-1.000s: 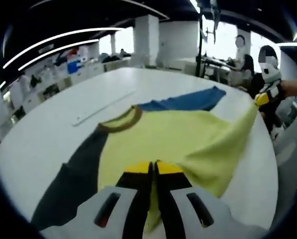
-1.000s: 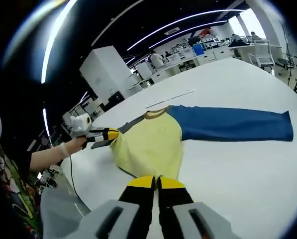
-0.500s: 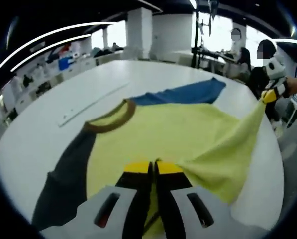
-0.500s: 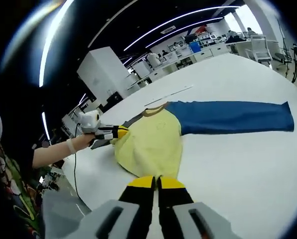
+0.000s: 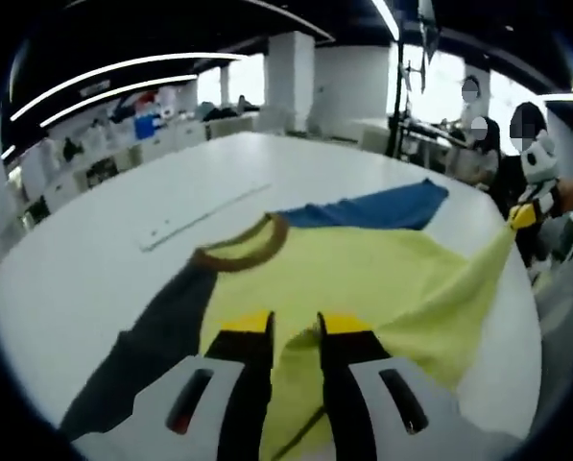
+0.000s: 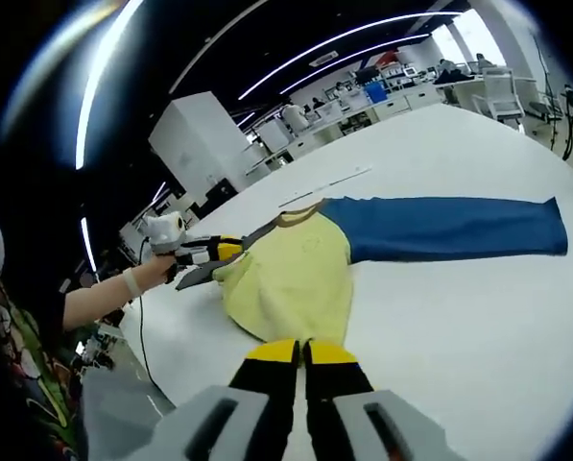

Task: Fold the garment on the visible template until the final outline fits inside the template.

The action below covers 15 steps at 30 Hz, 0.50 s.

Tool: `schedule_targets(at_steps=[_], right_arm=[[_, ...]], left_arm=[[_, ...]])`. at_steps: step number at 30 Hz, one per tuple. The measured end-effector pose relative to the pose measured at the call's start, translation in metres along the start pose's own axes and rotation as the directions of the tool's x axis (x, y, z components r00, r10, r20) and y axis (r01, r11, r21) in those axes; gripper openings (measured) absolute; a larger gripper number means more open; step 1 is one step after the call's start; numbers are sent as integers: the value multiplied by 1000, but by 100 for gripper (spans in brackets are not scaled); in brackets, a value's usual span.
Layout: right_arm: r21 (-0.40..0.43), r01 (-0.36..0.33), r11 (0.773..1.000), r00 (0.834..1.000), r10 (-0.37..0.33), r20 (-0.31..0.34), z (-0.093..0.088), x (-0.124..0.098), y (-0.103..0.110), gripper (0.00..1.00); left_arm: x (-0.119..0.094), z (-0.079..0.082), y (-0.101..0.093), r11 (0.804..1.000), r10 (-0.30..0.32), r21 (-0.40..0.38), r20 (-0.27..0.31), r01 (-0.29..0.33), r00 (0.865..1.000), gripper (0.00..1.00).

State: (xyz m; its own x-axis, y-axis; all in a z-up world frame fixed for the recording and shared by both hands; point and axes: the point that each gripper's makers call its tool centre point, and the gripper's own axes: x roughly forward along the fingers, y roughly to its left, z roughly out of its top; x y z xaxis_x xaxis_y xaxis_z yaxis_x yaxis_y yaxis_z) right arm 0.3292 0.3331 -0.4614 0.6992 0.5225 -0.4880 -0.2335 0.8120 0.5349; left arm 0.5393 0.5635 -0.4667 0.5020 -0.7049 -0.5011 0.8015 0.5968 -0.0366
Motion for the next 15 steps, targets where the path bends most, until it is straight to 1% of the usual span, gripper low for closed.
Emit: schedule_targets(at_steps=[2, 4, 6, 7, 8, 9, 11, 13, 15], right_arm=[[1, 0, 1000, 1000, 0, -1, -1, 0, 0, 0], [-1, -1, 1000, 1000, 1, -1, -1, 0, 1, 0], [0, -1, 1000, 1000, 1, -1, -2, 0, 1, 0], [1, -1, 1000, 1000, 1, -2, -2, 0, 0, 0], [0, -1, 1000, 1000, 1, -3, -3, 0, 1, 0], [0, -1, 1000, 1000, 1, -3, -3, -1, 1, 0], [2, -1, 1000, 1000, 1, -2, -4, -1, 2, 0], [3, -1, 1000, 1000, 1, -3, -4, -1, 3, 0], [4, -1, 1000, 1000, 1, -1, -4, -1, 4, 0]], left_arm=[[-9, 0, 4, 1000, 9, -4, 3, -9, 1000, 19], [-18, -5, 8, 1000, 15, -13, -4, -15, 1000, 26], [-25, -13, 10, 1000, 23, -12, -24, -24, 999, 30], [-29, -17, 8, 1000, 20, -5, -31, -20, 999, 30], [-32, -20, 7, 1000, 16, -6, -36, -16, 999, 29], [-35, -27, 2, 1000, -1, -7, -53, 1, 999, 28], [-37, -35, -7, 1000, -23, 1, -74, 23, 997, 22], [-36, -41, -12, 1000, -28, 10, -86, 29, 996, 18], [-34, -50, -20, 998, -51, 15, -109, 53, 993, 15]])
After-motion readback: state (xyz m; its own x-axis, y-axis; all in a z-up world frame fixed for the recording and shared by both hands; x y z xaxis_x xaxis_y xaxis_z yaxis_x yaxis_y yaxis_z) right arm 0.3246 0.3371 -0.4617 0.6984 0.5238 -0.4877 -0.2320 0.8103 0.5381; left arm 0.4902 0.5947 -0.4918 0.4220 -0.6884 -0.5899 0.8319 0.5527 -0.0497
